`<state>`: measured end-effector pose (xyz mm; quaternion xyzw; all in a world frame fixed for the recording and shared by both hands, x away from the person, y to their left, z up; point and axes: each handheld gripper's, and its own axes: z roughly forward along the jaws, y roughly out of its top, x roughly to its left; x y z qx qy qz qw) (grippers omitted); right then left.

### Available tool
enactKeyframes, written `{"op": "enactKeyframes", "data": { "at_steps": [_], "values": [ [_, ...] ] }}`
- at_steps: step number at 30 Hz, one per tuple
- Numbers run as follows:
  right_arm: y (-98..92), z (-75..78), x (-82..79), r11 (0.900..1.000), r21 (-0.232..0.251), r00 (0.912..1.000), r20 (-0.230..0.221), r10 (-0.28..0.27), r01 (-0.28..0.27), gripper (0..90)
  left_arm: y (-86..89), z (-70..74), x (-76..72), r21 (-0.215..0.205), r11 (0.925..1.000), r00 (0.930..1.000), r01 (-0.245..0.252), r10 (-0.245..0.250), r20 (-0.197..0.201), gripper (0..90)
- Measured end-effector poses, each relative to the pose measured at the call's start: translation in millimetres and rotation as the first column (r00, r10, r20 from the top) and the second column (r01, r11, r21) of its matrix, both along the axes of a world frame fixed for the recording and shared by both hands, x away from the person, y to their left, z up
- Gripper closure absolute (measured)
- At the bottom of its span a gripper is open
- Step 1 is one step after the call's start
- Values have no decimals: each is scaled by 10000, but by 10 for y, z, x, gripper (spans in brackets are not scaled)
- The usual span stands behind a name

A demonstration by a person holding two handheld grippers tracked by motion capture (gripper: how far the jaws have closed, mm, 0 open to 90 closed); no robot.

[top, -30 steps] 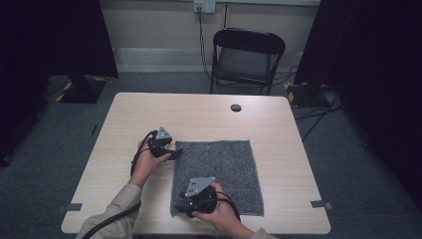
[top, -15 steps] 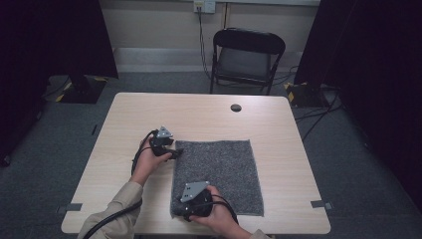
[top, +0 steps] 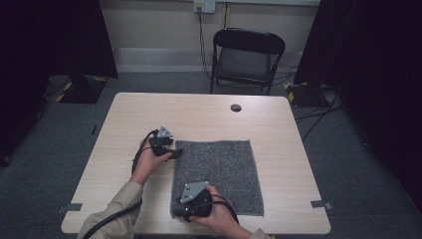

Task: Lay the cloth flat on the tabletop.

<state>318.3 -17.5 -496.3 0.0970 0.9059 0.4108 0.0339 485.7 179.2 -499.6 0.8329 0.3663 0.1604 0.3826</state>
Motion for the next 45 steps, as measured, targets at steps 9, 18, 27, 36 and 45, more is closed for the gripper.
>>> {"op": "enactKeyframes", "data": {
  "at_steps": [9,18,27,36,45],
  "values": [
    [-2,-3,-33,9999,80,9999,68,-106,105,724,-1,1,-7,-42,9998,9998,175,-174,73,427],
    [8,-1,-42,9998,87,9998,-17,-173,173,814,-59,51,-26,177,9984,9983,539,-535,-238,622],
    [35,43,-46,9999,-123,10000,14,-64,64,862,-154,121,-14,277,9970,9937,724,-697,-878,840],
    [-16,143,-2,9996,267,9998,-149,-95,99,870,-89,201,-25,-344,9974,9933,629,-659,-948,854],
    [-24,178,-12,9984,525,9994,-285,-171,186,870,-71,409,-10,-638,9963,9927,578,-642,-1023,853]
  ]
}}
